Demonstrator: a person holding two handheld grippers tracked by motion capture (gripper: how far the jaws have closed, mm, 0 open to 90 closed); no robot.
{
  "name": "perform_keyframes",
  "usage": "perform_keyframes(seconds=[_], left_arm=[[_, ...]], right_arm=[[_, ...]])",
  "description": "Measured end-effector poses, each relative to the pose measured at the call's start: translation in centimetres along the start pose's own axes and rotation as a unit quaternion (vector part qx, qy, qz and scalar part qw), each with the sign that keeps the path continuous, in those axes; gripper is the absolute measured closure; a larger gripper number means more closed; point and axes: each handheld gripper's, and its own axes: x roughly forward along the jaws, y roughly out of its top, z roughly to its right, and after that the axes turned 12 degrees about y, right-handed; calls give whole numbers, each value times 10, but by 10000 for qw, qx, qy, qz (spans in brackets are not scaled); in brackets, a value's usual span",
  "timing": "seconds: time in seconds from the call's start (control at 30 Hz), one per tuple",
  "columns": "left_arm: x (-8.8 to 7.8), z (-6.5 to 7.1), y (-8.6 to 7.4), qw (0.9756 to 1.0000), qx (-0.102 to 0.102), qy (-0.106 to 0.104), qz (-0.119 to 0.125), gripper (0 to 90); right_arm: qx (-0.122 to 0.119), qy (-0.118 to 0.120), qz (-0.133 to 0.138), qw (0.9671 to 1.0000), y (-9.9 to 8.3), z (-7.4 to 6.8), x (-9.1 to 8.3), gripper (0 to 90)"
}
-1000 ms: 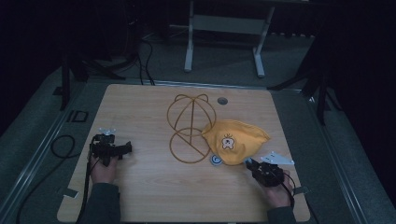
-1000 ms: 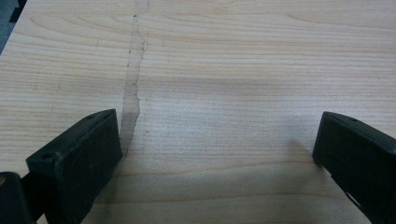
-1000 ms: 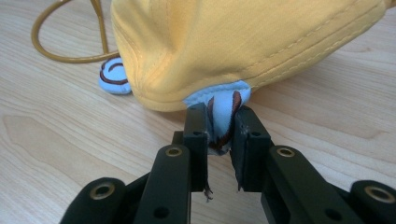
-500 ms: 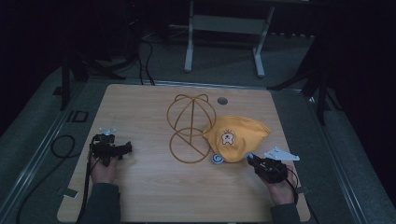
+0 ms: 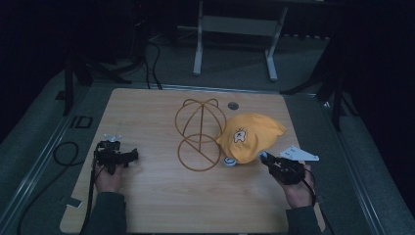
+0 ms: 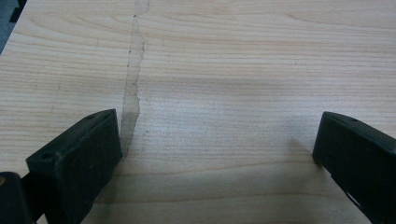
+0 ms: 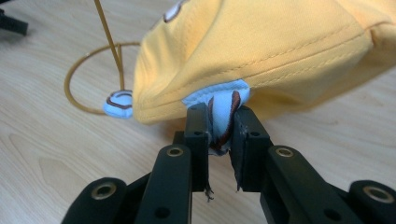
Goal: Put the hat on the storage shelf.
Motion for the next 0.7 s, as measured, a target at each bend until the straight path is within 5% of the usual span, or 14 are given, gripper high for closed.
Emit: perform_keyframes(seconds=[0.7], left_arm=[[0, 0, 0, 10000, -9, -1, 8, 11]], right_arm=[[-213, 74, 475, 9986, 36, -6, -22, 798]])
